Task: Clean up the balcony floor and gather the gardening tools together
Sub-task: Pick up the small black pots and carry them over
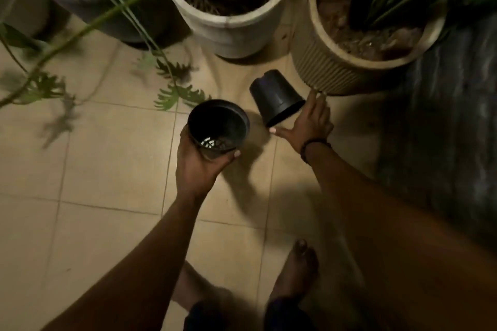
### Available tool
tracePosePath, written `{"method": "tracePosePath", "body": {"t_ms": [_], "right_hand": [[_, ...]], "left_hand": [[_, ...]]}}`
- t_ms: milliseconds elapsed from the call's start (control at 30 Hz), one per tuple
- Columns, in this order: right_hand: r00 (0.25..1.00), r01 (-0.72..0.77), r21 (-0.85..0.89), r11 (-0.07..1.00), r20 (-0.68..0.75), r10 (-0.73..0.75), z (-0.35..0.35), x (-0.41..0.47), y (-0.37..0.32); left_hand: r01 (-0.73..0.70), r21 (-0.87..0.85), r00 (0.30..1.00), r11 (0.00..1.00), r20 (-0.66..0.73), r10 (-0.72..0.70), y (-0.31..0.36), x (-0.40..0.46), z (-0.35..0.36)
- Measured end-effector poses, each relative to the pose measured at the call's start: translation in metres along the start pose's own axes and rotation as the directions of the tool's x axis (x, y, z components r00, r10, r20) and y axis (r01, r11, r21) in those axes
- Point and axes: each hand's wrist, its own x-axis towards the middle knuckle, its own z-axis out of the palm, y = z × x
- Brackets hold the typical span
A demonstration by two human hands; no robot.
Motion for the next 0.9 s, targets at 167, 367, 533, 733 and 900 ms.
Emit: {"method": "tracePosePath", "body": {"t_ms": [167, 367, 533, 733, 900], "right_hand": [[0.982, 0.125, -0.091, 0.988, -0.131, -0.137, 0.034, 0.018, -0.011], [0.954, 0.213, -0.123, 0.969, -0.19, -0.234, 0.043, 0.042, -0.014], [0.972, 0.146, 0.049, 0.988, -0.194, -0.134, 0.034, 0.026, -0.006], [0.979, 0.186, 0.011, 0.983, -0.088, -0.184, 0.003, -0.04, -0.003], [0.967, 0.251, 0.0, 0.968, 0.034, -0.251, -0.057, -0.116, -0.026]], "left_hand": [[-0.114, 0.072, 0.98, 0.991, 0.171, 0.1, -0.019, 0.011, 0.002], [-0.168, 0.147, 0.966, 0.975, 0.223, 0.133, -0.041, 0.005, 0.003], [-0.147, 0.17, 0.981, 0.974, 0.154, 0.121, -0.043, -0.008, 0.001], [-0.034, 0.208, 0.996, 0.977, 0.092, 0.015, -0.007, -0.04, -0.023], [-0.031, 0.206, 0.997, 0.978, 0.07, 0.017, 0.055, -0.075, -0.075]]}}
